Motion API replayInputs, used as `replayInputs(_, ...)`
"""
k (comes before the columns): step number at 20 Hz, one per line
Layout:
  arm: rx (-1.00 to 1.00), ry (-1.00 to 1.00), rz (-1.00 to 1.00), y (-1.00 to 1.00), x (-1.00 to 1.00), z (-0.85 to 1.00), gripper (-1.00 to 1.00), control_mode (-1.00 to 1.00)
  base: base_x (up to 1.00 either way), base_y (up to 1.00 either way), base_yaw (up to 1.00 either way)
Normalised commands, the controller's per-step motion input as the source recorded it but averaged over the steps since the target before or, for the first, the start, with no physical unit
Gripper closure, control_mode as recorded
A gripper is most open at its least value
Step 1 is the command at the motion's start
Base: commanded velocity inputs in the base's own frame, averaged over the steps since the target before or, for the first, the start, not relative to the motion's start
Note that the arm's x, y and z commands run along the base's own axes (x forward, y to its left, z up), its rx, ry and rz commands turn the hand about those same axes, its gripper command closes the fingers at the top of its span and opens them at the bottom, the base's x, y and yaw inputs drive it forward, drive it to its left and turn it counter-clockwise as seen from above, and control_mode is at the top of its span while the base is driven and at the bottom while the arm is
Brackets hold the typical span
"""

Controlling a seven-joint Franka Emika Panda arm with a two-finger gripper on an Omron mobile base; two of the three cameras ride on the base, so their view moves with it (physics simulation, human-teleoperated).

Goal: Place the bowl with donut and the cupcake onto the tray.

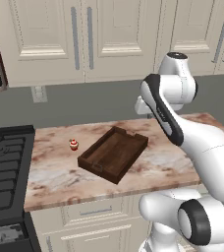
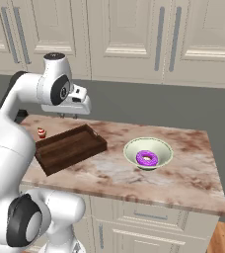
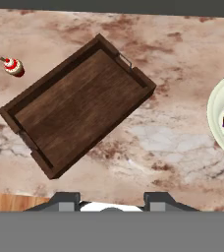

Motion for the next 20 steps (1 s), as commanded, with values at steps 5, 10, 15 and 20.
replayInputs(5, 0.00, 0.03, 0.00, -0.08, 0.00, 0.00, -1.00, -1.00, 0.00, 0.00, 0.00)
replayInputs(10, 0.00, 0.01, 0.01, -0.30, 0.00, -0.06, -1.00, -1.00, 0.00, 0.00, 0.00)
replayInputs(15, 0.00, 0.00, 0.00, -0.32, 0.00, -0.12, -1.00, -1.00, 0.00, 0.00, 0.00)
replayInputs(20, -0.02, 0.00, 0.00, -0.32, 0.00, -0.21, -1.00, -1.00, 0.00, 0.00, 0.00)
